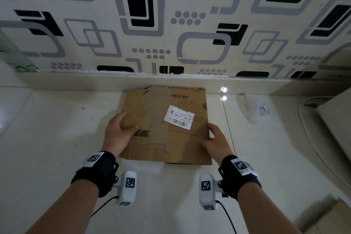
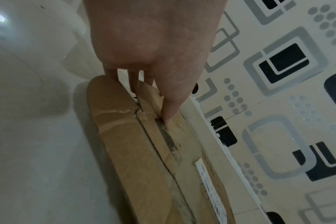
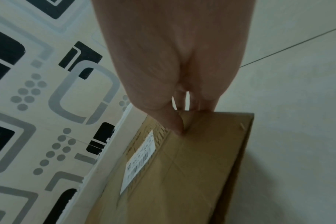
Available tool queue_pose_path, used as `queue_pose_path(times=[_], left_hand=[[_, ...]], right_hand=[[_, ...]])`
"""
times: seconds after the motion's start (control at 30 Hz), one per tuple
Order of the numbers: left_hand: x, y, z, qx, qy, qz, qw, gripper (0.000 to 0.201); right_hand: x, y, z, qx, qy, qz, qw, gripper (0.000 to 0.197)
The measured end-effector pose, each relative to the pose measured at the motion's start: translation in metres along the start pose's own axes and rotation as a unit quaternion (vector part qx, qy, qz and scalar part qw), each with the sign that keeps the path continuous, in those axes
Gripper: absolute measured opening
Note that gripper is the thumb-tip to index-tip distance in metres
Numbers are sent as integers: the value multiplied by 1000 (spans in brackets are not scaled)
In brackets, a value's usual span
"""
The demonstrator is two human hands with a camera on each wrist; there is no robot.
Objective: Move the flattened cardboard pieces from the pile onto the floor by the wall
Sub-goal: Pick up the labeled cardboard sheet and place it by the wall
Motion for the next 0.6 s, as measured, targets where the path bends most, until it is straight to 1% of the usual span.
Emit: queue_pose_path(times=[0.13, 0.23, 0.27, 0.33, 0.4, 0.53, 0.6], left_hand=[[-5, 5, -5, -29, 63, 24, 997, 78], [-27, 2, -7, -59, 128, 63, 988, 75], [-35, -1, -5, -64, 137, 74, 986, 73], [-52, -6, 2, -65, 133, 100, 984, 69], [-69, -13, 12, -58, 121, 130, 982, 65], [-104, -31, 42, -37, 109, 152, 982, 59], [-117, -37, 65, -9, 72, 176, 982, 58]], right_hand=[[-3, 1, -2, -2, 3, 0, 1000, 71], [-5, 0, -13, -35, -2, -4, 999, 71], [-7, 1, -18, -54, -20, 1, 998, 70], [-13, 0, -30, -101, -112, 44, 988, 70], [-23, -5, -45, -145, -189, 116, 964, 71], [-52, -19, -78, -170, -216, 209, 938, 76], [-70, -29, -98, -184, -228, 244, 924, 77]])
Point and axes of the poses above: each hand's wrist, its own y-axis towards the middle knuckle, its own z-axis out of the palm, x = y × z, the point moved 6 cm from there along y, towards the middle knuckle
